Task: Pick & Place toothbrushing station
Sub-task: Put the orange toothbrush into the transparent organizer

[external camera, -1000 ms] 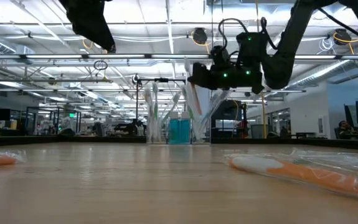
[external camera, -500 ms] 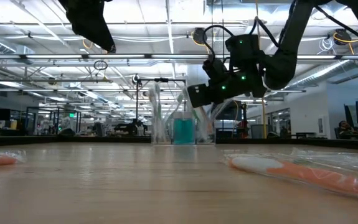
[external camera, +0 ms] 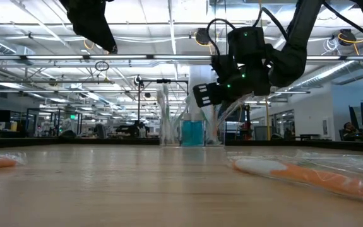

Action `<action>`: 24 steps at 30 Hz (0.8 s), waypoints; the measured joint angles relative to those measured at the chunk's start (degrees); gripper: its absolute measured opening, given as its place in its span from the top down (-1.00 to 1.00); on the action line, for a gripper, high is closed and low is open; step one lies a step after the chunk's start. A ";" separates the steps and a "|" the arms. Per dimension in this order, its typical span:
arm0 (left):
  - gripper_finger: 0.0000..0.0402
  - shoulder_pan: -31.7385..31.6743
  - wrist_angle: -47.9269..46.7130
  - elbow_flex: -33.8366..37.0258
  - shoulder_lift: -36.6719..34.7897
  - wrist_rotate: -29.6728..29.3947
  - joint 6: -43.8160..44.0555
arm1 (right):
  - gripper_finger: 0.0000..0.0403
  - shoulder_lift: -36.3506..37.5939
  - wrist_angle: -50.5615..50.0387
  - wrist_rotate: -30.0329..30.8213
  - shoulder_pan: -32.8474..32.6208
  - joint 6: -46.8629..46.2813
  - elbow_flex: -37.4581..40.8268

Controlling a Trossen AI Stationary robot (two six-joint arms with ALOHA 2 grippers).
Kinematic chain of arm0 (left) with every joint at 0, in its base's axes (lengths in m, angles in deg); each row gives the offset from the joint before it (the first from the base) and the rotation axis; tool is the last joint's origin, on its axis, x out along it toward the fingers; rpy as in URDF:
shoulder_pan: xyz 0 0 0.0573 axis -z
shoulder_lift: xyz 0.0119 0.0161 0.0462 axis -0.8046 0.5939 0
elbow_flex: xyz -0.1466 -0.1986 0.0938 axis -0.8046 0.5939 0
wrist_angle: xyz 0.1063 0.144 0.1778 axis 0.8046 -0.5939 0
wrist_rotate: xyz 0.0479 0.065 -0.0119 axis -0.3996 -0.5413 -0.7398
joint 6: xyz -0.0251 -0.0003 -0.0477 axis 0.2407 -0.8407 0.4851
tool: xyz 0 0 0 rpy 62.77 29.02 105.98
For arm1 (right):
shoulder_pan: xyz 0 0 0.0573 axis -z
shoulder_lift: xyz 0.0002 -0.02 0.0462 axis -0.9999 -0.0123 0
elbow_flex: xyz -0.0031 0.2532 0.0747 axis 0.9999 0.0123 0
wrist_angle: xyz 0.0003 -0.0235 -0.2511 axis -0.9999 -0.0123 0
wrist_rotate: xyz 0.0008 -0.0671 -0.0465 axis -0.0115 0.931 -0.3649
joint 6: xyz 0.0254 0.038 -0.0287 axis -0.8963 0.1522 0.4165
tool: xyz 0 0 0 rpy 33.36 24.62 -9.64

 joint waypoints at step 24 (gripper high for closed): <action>-0.05 0.00 0.04 0.00 0.00 0.93 -0.04 | 0.58 3.83 -7.61 2.08 -3.09 5.13 0.04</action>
